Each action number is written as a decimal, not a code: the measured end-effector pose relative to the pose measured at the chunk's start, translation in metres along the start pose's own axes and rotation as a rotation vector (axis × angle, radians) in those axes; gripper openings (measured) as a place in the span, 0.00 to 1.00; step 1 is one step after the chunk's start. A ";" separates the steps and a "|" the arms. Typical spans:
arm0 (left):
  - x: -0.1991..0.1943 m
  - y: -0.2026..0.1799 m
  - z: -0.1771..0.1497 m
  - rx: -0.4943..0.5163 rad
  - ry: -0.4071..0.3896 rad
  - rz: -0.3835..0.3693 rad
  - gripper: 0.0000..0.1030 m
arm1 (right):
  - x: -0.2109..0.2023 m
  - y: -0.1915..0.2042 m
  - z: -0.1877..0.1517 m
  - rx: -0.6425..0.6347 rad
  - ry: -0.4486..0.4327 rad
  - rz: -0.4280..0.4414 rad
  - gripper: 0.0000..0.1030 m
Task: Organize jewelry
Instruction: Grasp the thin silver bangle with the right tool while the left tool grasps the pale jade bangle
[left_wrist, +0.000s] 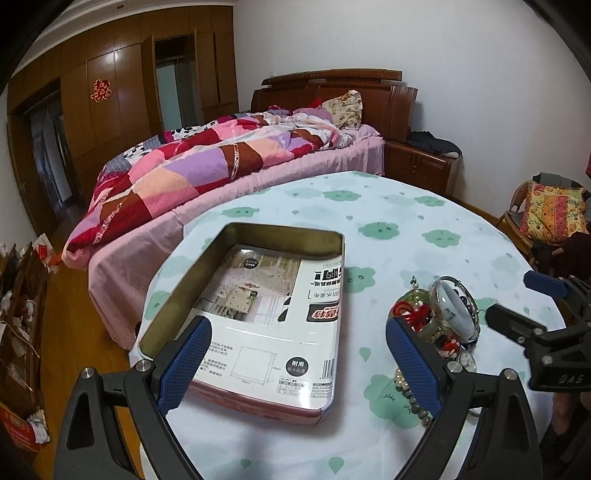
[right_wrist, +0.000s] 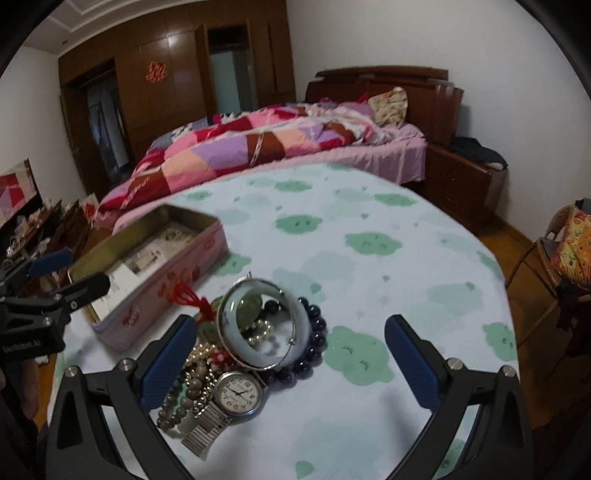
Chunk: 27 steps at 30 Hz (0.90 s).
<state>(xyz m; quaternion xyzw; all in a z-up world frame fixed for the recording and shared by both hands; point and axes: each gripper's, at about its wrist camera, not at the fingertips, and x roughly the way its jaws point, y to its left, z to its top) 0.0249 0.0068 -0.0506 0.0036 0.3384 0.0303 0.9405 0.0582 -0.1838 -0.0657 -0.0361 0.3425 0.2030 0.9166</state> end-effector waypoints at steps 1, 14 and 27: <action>0.000 -0.001 0.000 0.002 -0.001 -0.002 0.93 | 0.003 0.000 0.000 -0.004 0.009 0.003 1.00; 0.005 -0.005 0.001 0.012 -0.006 -0.011 0.93 | 0.054 0.006 0.004 -0.048 0.178 0.068 0.98; 0.006 -0.016 0.003 0.041 -0.009 -0.057 0.93 | 0.041 0.009 0.002 -0.052 0.143 0.126 0.61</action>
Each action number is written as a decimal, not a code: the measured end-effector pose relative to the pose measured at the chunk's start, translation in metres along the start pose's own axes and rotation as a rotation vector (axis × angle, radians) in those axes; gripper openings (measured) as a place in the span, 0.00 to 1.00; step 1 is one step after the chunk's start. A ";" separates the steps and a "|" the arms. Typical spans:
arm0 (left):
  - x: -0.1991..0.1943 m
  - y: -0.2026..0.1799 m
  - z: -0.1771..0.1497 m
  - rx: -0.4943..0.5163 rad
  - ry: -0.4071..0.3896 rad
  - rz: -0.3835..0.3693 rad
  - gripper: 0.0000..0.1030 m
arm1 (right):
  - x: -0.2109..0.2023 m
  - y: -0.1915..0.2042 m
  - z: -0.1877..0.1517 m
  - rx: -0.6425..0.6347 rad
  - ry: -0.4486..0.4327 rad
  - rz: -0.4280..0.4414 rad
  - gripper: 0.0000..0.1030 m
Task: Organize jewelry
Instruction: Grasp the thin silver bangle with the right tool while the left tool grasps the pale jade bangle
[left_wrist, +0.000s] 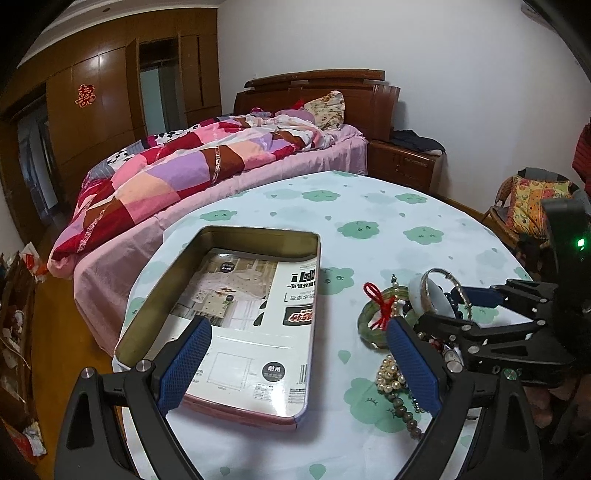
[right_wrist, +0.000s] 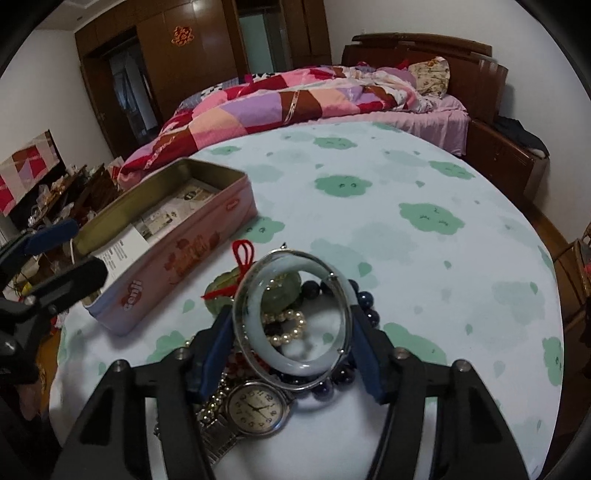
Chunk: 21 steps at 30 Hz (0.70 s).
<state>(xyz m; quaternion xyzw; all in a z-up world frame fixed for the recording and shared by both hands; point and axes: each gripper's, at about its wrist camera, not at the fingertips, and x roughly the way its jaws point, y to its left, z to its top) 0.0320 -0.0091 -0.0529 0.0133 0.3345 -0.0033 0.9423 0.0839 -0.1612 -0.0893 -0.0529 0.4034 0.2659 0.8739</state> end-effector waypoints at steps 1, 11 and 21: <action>0.000 -0.001 0.000 0.004 0.000 -0.001 0.93 | -0.004 -0.001 -0.001 0.003 -0.011 -0.004 0.61; 0.019 -0.033 0.012 0.109 0.005 -0.023 0.92 | -0.029 -0.025 0.001 0.055 -0.090 -0.069 0.61; 0.037 -0.081 0.023 0.196 0.026 -0.093 0.84 | -0.030 -0.057 -0.006 0.116 -0.093 -0.122 0.61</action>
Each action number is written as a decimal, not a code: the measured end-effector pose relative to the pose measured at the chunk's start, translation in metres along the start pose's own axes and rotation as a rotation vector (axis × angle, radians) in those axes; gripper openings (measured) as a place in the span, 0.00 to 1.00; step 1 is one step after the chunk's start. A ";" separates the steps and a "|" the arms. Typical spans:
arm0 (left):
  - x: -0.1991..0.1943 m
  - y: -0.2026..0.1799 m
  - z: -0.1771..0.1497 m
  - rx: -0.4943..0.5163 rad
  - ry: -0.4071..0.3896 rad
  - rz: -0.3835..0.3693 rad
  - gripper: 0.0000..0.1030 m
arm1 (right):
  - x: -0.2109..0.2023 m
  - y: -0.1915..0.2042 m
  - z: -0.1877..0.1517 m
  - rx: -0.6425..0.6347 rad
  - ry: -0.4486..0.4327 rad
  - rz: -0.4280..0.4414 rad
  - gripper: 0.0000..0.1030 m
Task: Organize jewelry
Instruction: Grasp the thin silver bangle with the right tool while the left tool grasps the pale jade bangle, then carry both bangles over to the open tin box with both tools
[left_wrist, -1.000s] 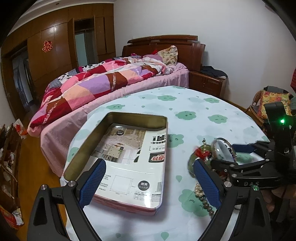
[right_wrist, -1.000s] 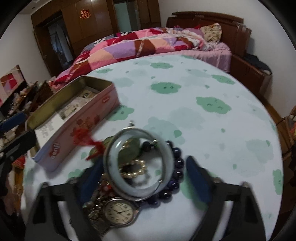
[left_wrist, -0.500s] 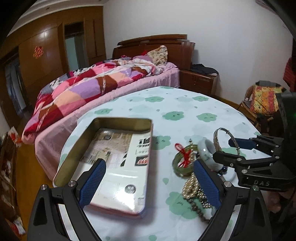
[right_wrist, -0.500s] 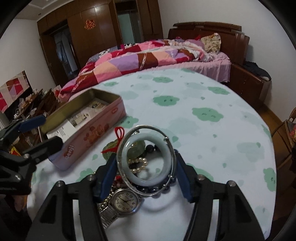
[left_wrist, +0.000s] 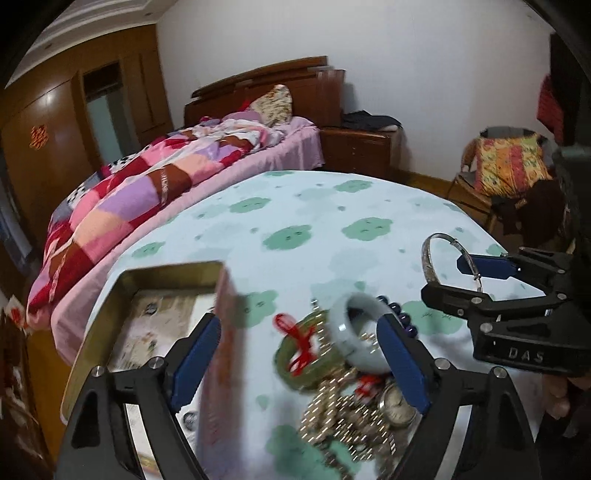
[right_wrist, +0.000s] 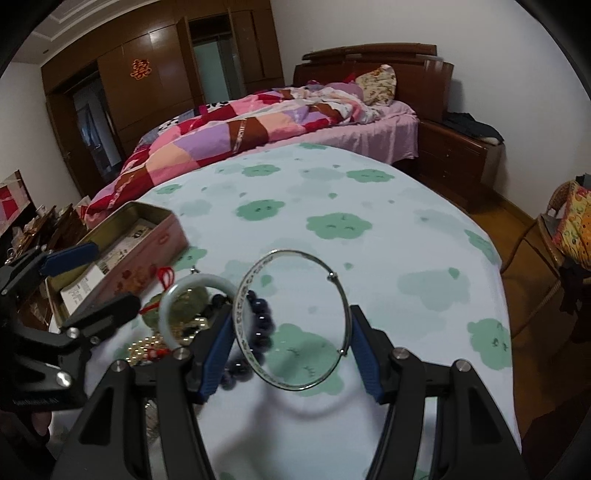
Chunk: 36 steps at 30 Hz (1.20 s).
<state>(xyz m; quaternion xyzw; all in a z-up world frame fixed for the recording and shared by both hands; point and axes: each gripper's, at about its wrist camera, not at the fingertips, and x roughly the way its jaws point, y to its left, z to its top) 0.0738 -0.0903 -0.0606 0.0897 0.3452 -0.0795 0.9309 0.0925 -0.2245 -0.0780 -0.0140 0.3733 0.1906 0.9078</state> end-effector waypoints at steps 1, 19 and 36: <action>0.005 -0.003 0.001 0.008 0.009 -0.004 0.83 | 0.000 -0.002 0.000 0.001 -0.003 -0.005 0.61; 0.015 -0.018 0.005 -0.035 0.059 -0.146 0.15 | -0.008 -0.008 0.000 0.000 -0.034 -0.019 0.61; -0.027 -0.004 0.019 -0.035 -0.051 -0.185 0.14 | -0.026 -0.013 0.012 0.017 -0.086 -0.026 0.61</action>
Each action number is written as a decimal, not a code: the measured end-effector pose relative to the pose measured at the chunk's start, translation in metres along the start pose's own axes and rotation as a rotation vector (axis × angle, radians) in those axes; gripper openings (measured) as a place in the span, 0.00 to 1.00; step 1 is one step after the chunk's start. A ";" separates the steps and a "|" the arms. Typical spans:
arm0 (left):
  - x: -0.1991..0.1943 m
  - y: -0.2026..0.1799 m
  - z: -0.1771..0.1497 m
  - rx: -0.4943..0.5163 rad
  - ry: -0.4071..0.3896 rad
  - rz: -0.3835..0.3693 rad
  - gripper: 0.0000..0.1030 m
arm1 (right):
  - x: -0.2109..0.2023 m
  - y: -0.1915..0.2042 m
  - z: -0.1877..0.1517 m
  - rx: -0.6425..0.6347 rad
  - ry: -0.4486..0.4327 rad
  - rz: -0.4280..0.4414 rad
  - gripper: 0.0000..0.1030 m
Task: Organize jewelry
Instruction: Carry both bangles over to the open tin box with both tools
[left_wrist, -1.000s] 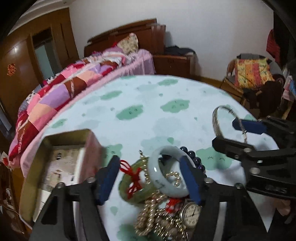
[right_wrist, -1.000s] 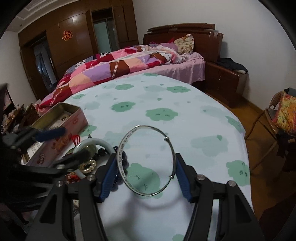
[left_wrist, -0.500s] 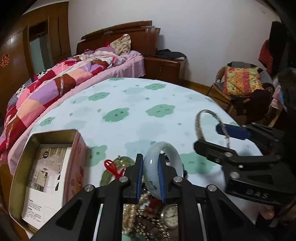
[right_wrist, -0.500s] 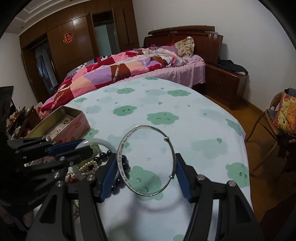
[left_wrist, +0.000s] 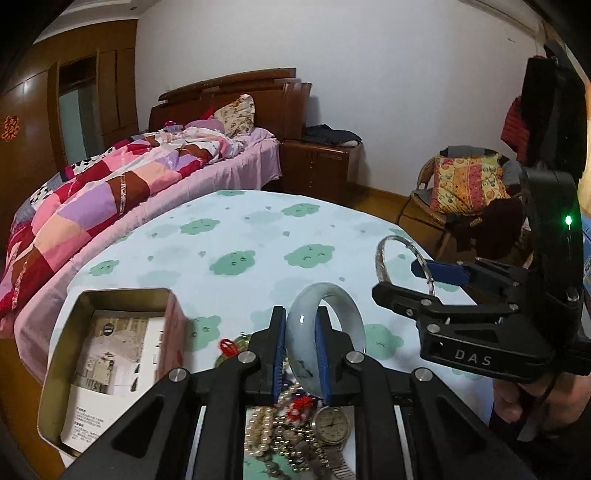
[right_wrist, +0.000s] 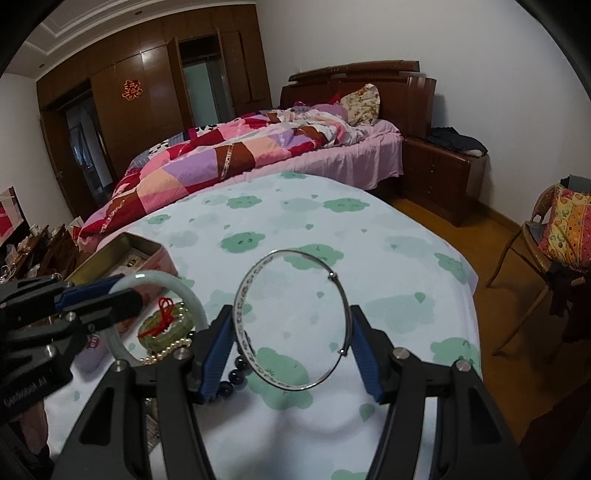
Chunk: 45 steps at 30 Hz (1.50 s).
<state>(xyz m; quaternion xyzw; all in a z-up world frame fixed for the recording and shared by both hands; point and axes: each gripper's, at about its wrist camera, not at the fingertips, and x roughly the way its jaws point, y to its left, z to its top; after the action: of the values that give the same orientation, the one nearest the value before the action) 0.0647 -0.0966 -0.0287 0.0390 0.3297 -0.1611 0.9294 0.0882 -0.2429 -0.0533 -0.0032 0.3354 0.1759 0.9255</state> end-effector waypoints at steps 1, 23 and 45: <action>-0.002 0.003 0.000 -0.004 -0.004 0.002 0.14 | 0.000 0.003 0.001 -0.005 0.001 0.004 0.61; -0.019 0.106 0.012 -0.137 -0.041 0.131 0.14 | 0.025 0.078 0.044 -0.215 0.023 0.095 0.61; 0.021 0.210 0.003 -0.261 0.065 0.250 0.15 | 0.096 0.169 0.058 -0.347 0.094 0.233 0.61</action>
<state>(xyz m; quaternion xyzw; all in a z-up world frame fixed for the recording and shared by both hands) 0.1504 0.0955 -0.0462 -0.0361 0.3703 0.0013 0.9282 0.1370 -0.0466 -0.0492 -0.1320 0.3408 0.3363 0.8680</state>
